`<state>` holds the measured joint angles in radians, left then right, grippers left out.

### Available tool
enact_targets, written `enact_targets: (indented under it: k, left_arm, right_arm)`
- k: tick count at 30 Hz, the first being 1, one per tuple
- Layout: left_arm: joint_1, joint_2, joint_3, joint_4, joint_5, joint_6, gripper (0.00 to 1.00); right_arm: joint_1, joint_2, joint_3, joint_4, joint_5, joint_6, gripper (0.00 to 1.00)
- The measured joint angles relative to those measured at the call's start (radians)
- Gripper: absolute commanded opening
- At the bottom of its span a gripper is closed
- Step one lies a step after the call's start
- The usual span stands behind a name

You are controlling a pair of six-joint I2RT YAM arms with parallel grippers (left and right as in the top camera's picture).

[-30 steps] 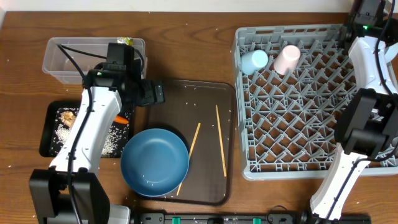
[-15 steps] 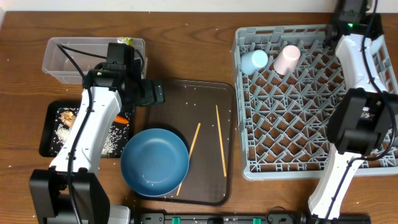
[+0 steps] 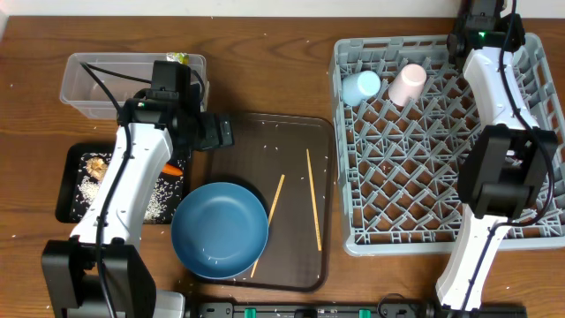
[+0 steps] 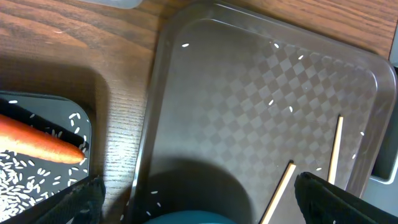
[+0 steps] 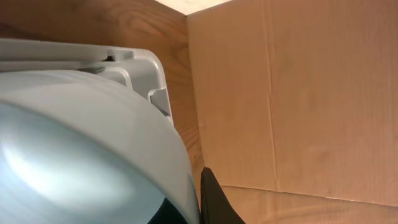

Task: Sort waste into correct bins and load items into the dishwasher rack
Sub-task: 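Carry the bowl to the rack's far right corner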

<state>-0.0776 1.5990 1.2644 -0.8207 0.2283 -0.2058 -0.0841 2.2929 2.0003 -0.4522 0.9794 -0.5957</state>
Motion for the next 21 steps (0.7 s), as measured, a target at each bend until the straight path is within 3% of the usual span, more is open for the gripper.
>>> enact_targets:
  k: [11, 21]
  left_arm:
    - [0.0, 0.0, 0.0, 0.0, 0.0, 0.0, 0.98]
    - [0.0, 0.0, 0.0, 0.0, 0.0, 0.0, 0.98]
  right_arm:
    - [-0.032, 0.003, 0.0, 0.135, 0.117, -0.097, 0.01]
    - [-0.075, 0.003, 0.0, 0.103, 0.161, -0.144, 0.01]
